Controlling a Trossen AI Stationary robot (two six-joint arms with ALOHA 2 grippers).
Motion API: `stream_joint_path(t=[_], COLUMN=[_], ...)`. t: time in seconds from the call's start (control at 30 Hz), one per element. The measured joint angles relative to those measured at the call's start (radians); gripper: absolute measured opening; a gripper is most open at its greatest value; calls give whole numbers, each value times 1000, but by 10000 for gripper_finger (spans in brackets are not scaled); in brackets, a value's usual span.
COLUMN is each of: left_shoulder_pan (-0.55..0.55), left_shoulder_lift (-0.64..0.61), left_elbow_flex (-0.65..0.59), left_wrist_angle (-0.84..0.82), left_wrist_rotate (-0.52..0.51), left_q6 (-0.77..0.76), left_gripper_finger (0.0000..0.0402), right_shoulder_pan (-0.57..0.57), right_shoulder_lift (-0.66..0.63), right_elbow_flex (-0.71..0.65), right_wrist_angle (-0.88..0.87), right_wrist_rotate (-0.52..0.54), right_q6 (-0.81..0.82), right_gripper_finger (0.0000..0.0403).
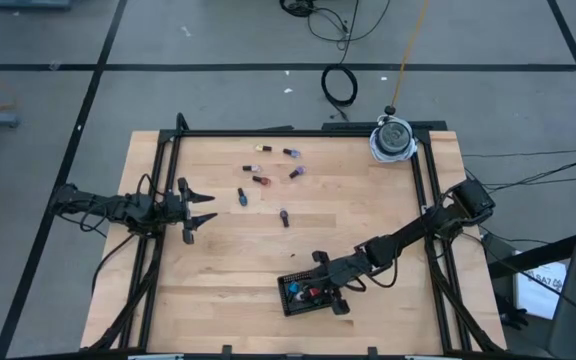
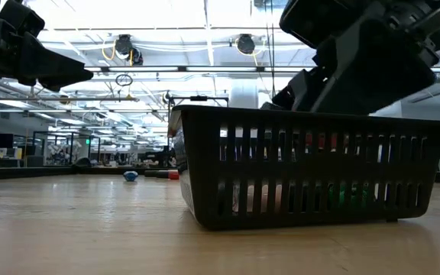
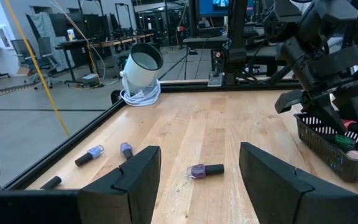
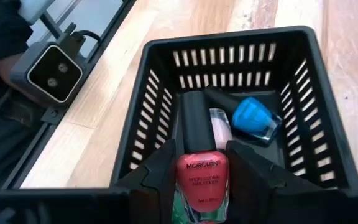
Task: Pick & Place Nail Polish
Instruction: Put the pink nail polish bottle into the black bin, then put the dark blue nail polish bottle into the black bin
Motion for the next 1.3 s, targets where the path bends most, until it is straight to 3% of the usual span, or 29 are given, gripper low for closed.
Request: stream_joint_path(t=[0.3, 0.63, 0.93, 1.17, 1.3], left_shoulder_pan=[0, 0, 0, 0, 0], left_shoulder_lift=[0, 0, 0, 0, 0], left_elbow_flex=[0, 0, 0, 0, 0], left_wrist_angle=[0, 0, 0, 0, -1], left_wrist_rotate=[0, 0, 0, 0, 0], left_q6=[0, 0, 0, 0, 0], left_gripper_finger=[214, 214, 214, 214, 214], right_shoulder_pan=[-1, -1, -2, -22, -21], right_shoulder_lift=[0, 0, -16, -214, -371], right_elbow_flex=[0, -1, -1, -2, -48], right_wrist_angle=[-2, -1, 0, -212, -239], right_wrist_rotate=[0, -4, -4, -4, -4], right_q6=[0, -1, -12, -52, -89], right_gripper_finger=[108, 202, 213, 197, 190])
